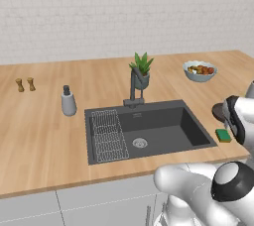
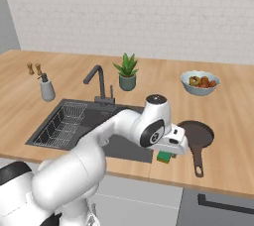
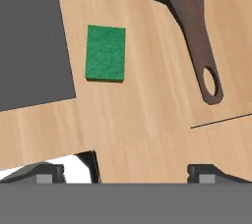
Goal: Pick the pan and sponge and place them into the sink. Then turn on the water.
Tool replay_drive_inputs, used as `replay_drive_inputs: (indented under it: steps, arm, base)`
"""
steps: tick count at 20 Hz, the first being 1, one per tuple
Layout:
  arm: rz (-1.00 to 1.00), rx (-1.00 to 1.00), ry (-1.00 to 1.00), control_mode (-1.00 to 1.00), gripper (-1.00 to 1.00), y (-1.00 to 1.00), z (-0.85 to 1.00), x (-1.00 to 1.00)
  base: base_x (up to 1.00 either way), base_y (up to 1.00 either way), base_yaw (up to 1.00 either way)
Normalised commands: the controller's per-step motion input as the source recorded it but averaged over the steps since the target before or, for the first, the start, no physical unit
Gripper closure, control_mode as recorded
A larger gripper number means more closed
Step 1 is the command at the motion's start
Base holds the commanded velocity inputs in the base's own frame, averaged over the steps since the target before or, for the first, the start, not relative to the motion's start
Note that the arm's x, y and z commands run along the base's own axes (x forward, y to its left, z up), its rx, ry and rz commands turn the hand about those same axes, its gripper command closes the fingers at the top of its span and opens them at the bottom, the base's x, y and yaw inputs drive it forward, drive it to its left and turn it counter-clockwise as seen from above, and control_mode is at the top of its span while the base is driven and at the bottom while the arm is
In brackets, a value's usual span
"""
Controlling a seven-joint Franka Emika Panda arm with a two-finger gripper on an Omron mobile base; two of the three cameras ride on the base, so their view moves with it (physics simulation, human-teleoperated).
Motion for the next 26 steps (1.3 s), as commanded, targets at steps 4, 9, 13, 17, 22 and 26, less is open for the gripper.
replay_drive_inputs:
  steps: [4, 9, 13, 17, 22, 26]
  arm:
    - [0.00, 0.06, 0.00, -1.00, -1.00, -0.69, -0.19, 0.57]
    - [0.03, 0.05, 0.00, -1.00, -1.00, -0.67, -0.22, 0.46]
    - [0.05, 0.00, 0.06, -1.00, -1.00, -0.53, -0.23, 0.12]
    - [0.04, 0.00, 0.05, -1.00, -1.00, -0.39, -0.25, 0.00]
    - [0.02, 0.00, 0.00, -1.00, -1.00, -0.22, -0.26, 0.00]
    - [0.03, 0.00, 0.00, -1.00, -1.00, -0.08, -0.23, 0.00]
  base:
    - [0.00, 0.00, 0.00]
    - [0.00, 0.00, 0.00]
    - [0.00, 0.00, 0.00]
    - [0.00, 0.00, 0.00]
    - [0.00, 0.00, 0.00]
    - [0.00, 0.00, 0.00]
